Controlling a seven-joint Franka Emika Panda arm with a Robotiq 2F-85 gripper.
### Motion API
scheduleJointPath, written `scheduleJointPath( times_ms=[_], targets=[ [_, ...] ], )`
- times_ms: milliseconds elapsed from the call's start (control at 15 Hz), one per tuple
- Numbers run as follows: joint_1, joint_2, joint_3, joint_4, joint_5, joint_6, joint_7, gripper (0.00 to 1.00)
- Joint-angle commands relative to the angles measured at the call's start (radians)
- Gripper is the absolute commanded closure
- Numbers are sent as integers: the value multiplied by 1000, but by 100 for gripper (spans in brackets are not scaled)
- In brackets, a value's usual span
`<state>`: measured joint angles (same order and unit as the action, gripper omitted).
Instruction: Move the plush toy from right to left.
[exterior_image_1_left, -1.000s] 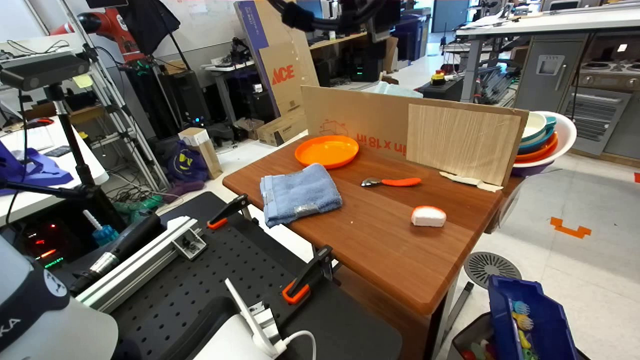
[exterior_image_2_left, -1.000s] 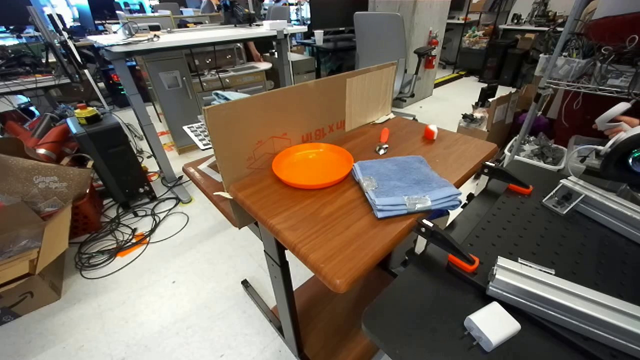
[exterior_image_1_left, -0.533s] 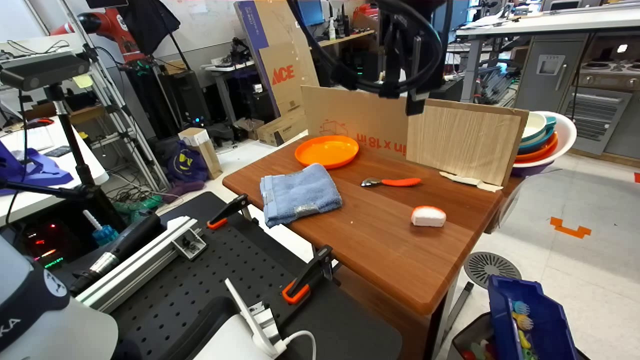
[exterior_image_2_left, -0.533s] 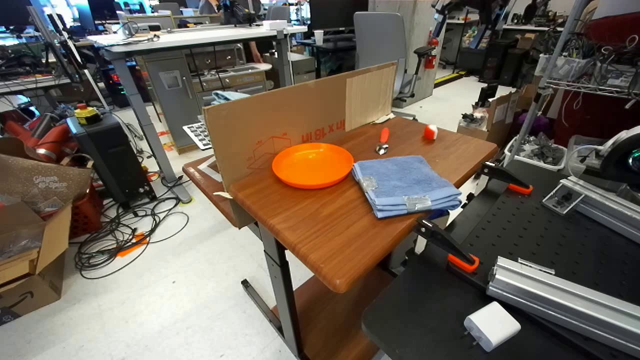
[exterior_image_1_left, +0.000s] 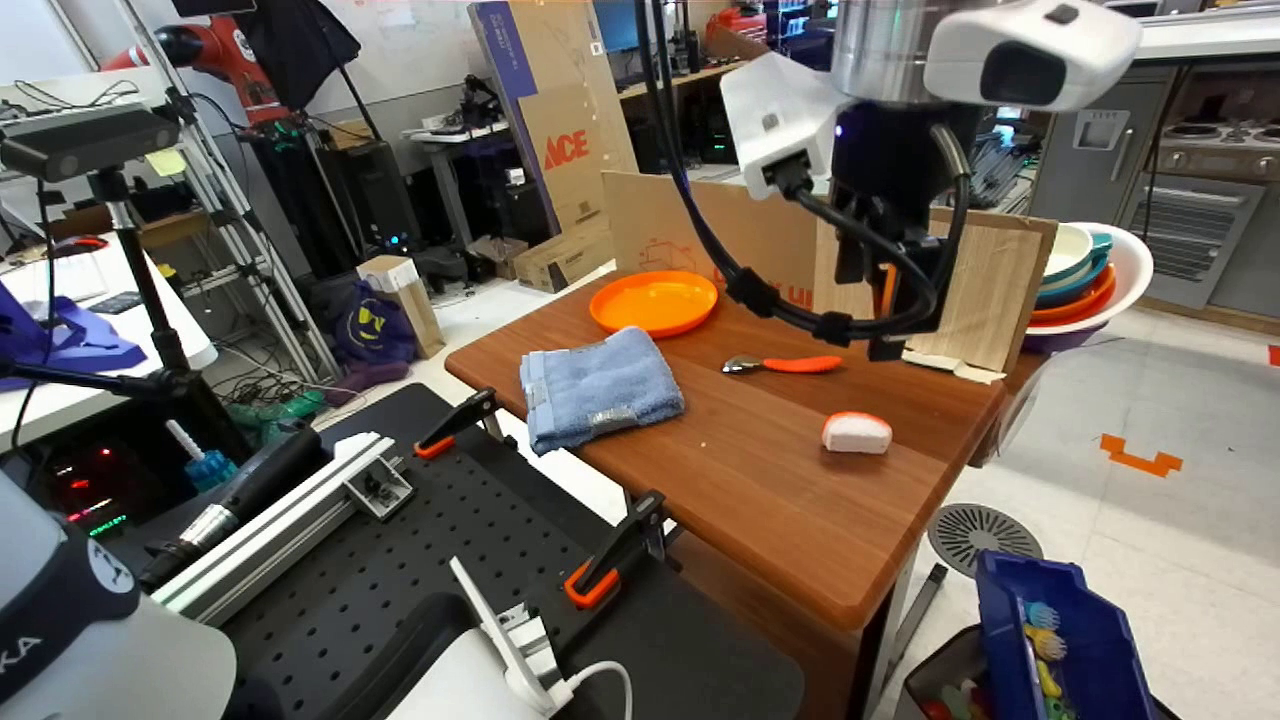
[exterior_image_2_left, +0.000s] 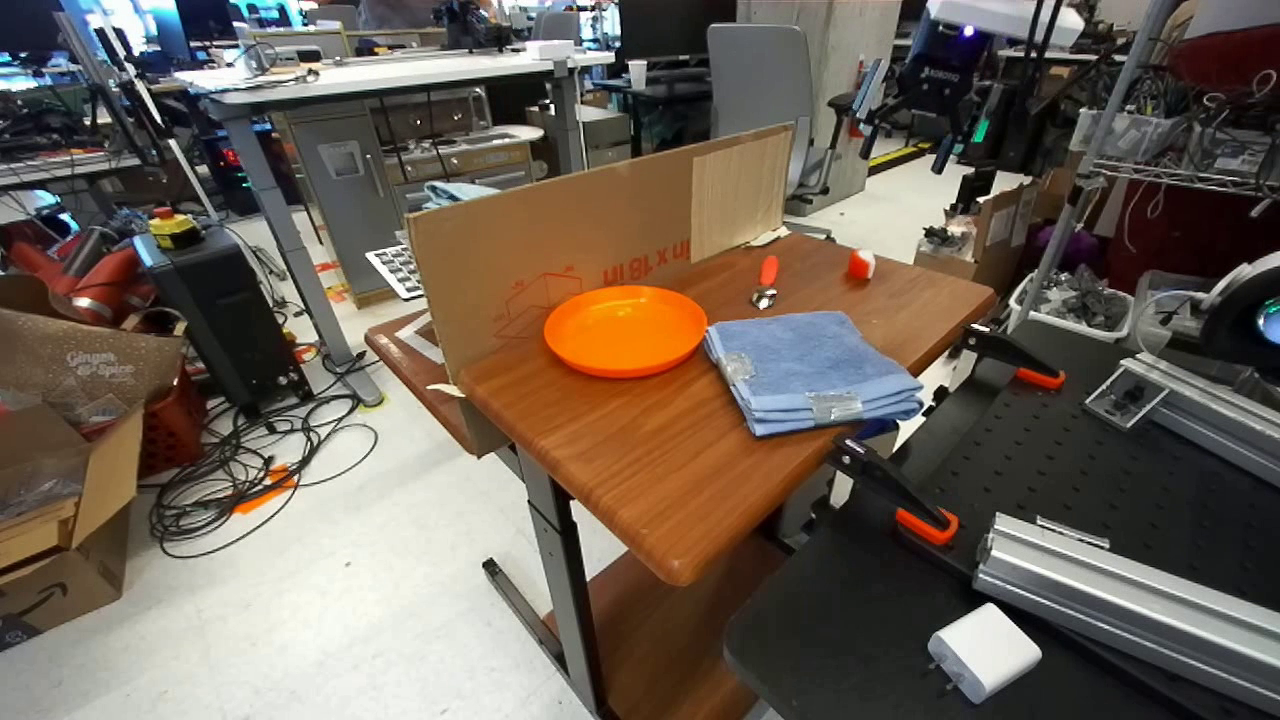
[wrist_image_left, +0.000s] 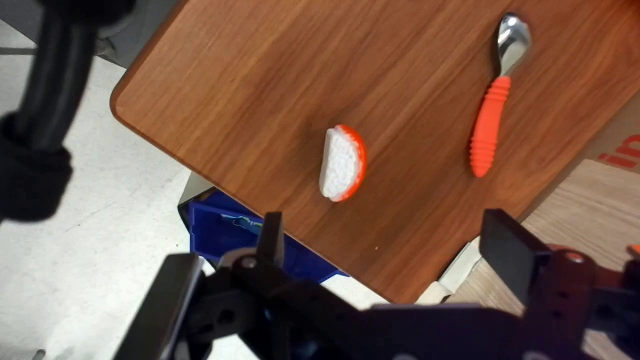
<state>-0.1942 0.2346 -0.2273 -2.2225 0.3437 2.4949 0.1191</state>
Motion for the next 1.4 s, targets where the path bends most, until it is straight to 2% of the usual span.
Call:
scheduleJointPath(
  times_ms=[0,333,800,1333],
  targets=[
    [-19,102,17,64,6,54,42,0],
    [-18,227,22,115,-10,119,81,0],
    [-13,311,39,173,-30,115,88,0],
    [32,380,5,202,-151,108,147,0]
  ],
)
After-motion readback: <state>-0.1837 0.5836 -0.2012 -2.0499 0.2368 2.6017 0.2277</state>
